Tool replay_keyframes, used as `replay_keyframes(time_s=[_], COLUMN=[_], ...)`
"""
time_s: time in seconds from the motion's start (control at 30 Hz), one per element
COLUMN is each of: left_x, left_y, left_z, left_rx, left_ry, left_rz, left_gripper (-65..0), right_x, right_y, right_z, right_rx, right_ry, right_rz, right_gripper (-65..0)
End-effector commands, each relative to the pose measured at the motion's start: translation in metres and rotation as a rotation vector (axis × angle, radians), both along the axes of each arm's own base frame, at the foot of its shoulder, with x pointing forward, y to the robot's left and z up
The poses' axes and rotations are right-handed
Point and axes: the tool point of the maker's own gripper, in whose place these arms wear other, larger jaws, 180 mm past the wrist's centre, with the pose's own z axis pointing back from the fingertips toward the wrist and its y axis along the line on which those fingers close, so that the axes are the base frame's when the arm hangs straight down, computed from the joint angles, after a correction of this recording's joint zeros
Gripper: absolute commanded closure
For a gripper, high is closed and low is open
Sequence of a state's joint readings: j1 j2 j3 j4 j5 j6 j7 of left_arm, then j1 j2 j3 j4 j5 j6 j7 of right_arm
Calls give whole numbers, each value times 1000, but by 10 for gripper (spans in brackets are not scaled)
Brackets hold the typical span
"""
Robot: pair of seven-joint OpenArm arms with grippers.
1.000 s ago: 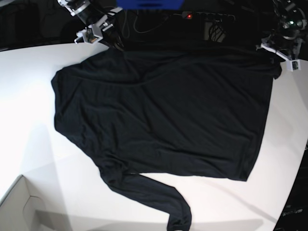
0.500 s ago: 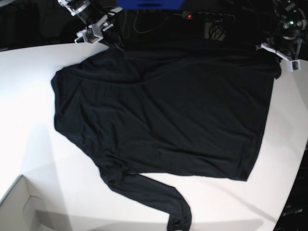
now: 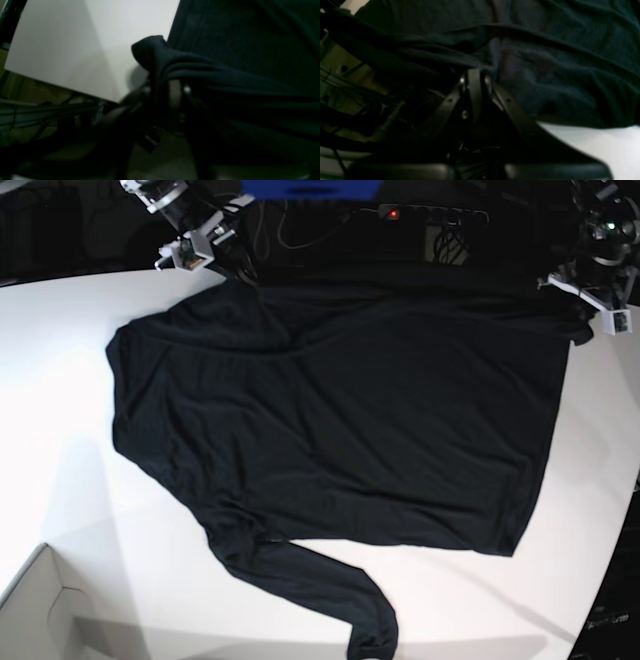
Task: Layout the t-shirt on the table in an organized manner, then fold the t-shirt properly
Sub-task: 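Hold the shoulder edge taut with both grippers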
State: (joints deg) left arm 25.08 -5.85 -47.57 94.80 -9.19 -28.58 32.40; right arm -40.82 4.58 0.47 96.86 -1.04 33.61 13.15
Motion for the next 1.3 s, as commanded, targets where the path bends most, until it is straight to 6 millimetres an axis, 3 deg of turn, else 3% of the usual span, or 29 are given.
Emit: replay_keyframes(time_s=[0.0, 0.17, 0.53, 0.6, 0.73, 0.93, 1.27], left_x=[6, 7, 4, 5, 6, 9, 32], left_y=[6, 4, 2, 2, 2, 2, -1], left_z=[12, 11, 8, 9, 9, 13, 49], left_rx=[25, 19, 13, 13, 14, 16, 77], left_ry=[-42, -41, -35, -38, -40, -53, -143], left_rz=[-4, -4, 1, 2, 2, -2, -35], left_gripper=[-152, -227, -226, -183, -6, -1, -4], right_x=[2, 2, 6, 6, 6, 6, 6], right_y=[1, 1, 1, 1, 1, 1, 0], right_z=[10, 10, 11, 11, 11, 11, 11], right_rx=[33, 33, 33, 33, 33, 33, 29], right_ry=[-29, -29, -40, -40, -40, -40, -40], right_rz=[-9, -9, -9, -9, -9, -9, -8], right_gripper=[0, 0, 0, 0, 0, 0, 0])
